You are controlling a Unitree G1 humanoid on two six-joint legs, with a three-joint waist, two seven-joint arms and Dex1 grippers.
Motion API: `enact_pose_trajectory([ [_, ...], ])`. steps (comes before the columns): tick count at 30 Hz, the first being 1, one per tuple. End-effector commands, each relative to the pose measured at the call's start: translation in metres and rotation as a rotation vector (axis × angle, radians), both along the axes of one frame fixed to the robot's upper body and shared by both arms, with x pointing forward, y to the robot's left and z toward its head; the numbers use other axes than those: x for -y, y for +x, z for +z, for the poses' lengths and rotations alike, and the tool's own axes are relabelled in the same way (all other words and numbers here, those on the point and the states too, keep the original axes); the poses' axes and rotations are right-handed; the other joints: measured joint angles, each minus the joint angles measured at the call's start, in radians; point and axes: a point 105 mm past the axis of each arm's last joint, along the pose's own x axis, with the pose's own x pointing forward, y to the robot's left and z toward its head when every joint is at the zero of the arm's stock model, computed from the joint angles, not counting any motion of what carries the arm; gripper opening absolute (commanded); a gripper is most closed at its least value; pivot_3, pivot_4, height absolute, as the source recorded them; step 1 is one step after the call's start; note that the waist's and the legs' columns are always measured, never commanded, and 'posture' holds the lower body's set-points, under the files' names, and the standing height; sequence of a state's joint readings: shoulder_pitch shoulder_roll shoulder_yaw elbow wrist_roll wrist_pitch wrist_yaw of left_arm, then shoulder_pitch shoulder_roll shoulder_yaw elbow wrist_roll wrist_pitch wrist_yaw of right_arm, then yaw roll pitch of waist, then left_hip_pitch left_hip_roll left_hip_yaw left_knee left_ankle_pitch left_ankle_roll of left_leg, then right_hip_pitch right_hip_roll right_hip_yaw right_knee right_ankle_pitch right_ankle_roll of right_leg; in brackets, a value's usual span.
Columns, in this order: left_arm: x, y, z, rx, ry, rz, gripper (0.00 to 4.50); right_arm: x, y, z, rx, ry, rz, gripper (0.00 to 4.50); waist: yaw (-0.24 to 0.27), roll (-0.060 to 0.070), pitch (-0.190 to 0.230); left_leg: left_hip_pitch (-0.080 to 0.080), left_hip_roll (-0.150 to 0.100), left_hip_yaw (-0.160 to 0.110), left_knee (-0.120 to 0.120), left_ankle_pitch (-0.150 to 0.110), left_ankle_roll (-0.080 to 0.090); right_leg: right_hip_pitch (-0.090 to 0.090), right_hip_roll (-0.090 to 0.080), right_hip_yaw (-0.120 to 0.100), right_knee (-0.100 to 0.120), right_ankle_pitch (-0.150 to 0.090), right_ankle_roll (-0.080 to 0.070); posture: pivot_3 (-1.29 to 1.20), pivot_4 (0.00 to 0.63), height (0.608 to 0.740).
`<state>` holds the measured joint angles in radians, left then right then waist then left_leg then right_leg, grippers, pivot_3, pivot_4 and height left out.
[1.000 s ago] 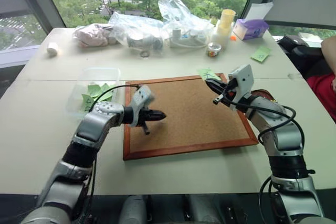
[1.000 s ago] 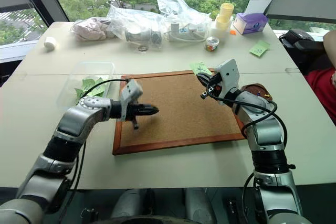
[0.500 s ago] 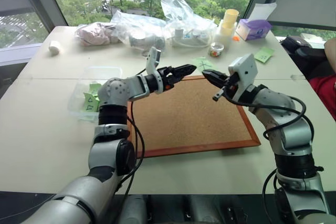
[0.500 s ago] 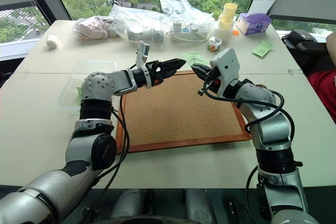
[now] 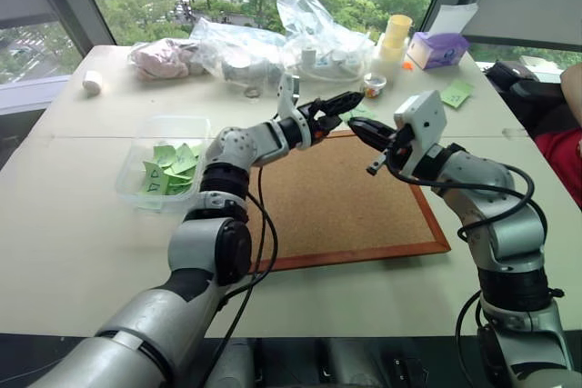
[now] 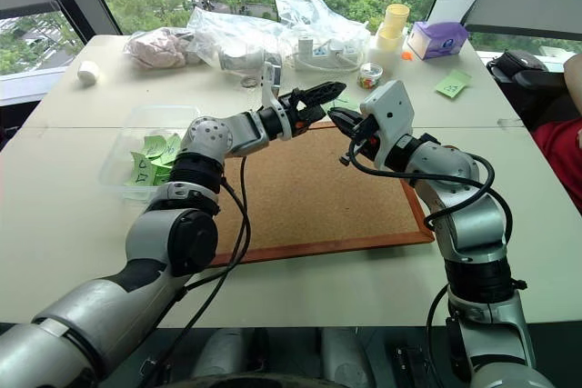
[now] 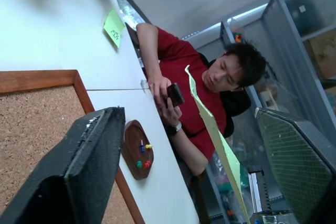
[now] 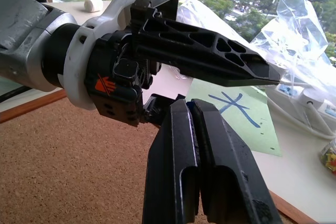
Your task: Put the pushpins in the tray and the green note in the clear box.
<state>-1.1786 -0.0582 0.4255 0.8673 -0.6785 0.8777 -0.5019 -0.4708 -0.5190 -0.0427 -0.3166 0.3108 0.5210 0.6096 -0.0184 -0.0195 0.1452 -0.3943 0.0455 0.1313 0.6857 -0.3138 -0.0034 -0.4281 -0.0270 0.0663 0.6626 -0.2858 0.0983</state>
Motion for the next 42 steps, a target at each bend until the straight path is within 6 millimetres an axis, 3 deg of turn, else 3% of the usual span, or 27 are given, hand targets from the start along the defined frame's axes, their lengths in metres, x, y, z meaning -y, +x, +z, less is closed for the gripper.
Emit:
enact_pose_trajectory([
  [1, 0.009, -0.003, 0.018, 0.074, -0.013, -0.030, 2.69, -0.004, -0.008, 0.012, 0.052, 0.007, 0.014, 0.00, 0.000, 0.000, 0.000, 0.000, 0.000, 0.000, 0.000, 0.000, 0.000, 0.000, 0.000, 0.000, 0.000, 0.000, 0.000, 0.00, 0.150, 0.738],
  [6, 0.010, -0.003, 0.016, 0.080, -0.002, -0.034, 0.07, -0.004, -0.009, 0.011, 0.051, 0.008, 0.012, 0.00, 0.000, 0.000, 0.000, 0.000, 0.000, 0.000, 0.000, 0.000, 0.000, 0.000, 0.000, 0.000, 0.000, 0.000, 0.000, 0.00, 0.150, 0.738],
  [12, 0.005, 0.000, -0.002, 0.172, 0.147, -0.004, 0.02, -0.004, -0.009, 0.009, 0.045, 0.032, 0.005, 0.00, 0.000, 0.000, 0.000, 0.000, 0.000, 0.000, 0.000, 0.000, 0.000, 0.000, 0.000, 0.000, 0.000, 0.000, 0.000, 0.00, 0.150, 0.738],
  [17, 0.000, -0.002, -0.013, 0.176, 0.161, -0.010, 0.02, 0.004, -0.007, 0.023, 0.050, 0.202, -0.048, 0.00, 0.000, 0.000, 0.000, 0.000, 0.000, 0.000, 0.000, 0.000, 0.000, 0.000, 0.000, 0.000, 0.000, 0.000, 0.000, 0.00, 0.150, 0.738],
  [21, -0.007, -0.003, -0.017, 0.224, 0.205, -0.002, 0.02, 0.026, -0.004, 0.031, 0.030, 0.353, -0.141, 0.00, 0.002, 0.000, 0.000, 0.000, 0.002, 0.000, 0.000, 0.000, 0.000, 0.000, 0.000, 0.000, 0.000, 0.000, 0.000, 0.00, 0.150, 0.738],
  [22, -0.009, -0.006, -0.017, 0.346, 0.284, -0.007, 0.02, 0.041, -0.001, 0.030, 0.020, 0.388, -0.203, 0.00, 0.002, 0.000, 0.000, 0.000, 0.002, 0.000, 0.000, 0.000, 0.000, 0.000, 0.000, 0.000, 0.000, 0.000, 0.000, 0.00, 0.150, 0.738],
  [25, -0.004, -0.029, -0.015, 0.644, 0.455, -0.116, 0.02, 0.087, 0.010, 0.014, -0.037, 0.389, -0.423, 0.00, 0.003, 0.000, 0.000, 0.000, 0.002, 0.000, -0.001, 0.000, -0.001, 0.000, -0.001, 0.000, 0.000, 0.000, 0.000, 0.00, 0.150, 0.738],
  [27, -0.002, -0.044, -0.015, 0.752, 0.523, -0.196, 0.02, 0.106, 0.015, 0.001, -0.072, 0.326, -0.524, 0.00, 0.004, 0.000, 0.000, 0.000, 0.002, 0.001, -0.001, 0.000, -0.001, 0.000, -0.001, 0.000, 0.000, 0.000, 0.000, 0.00, 0.150, 0.738],
  [31, -0.014, -0.064, -0.040, 1.090, 0.905, -0.436, 0.02, 0.154, 0.024, -0.046, -0.247, 0.196, -0.764, 0.00, 0.000, 0.001, 0.000, 0.001, 0.001, 0.002, -0.002, 0.000, -0.001, 0.000, 0.000, 0.002, 0.000, 0.000, 0.000, 0.00, 0.150, 0.738],
  [34, -0.026, -0.067, -0.049, 1.174, 1.015, -0.532, 0.02, 0.166, 0.027, -0.068, -0.341, 0.194, -0.825, 0.00, -0.007, 0.002, -0.001, 0.003, 0.001, 0.004, -0.002, 0.000, -0.001, 0.000, 0.000, 0.004, 0.000, 0.000, -0.001, 0.00, 0.150, 0.738],
  [42, -0.021, -0.069, -0.046, 1.178, 0.986, -0.515, 0.02, 0.184, 0.037, -0.095, -0.419, 0.220, -0.891, 0.00, -0.003, 0.004, 0.001, 0.002, 0.002, 0.003, -0.002, 0.000, 0.000, 0.000, 0.001, 0.004, 0.000, 0.000, 0.000, 0.00, 0.150, 0.738],
])
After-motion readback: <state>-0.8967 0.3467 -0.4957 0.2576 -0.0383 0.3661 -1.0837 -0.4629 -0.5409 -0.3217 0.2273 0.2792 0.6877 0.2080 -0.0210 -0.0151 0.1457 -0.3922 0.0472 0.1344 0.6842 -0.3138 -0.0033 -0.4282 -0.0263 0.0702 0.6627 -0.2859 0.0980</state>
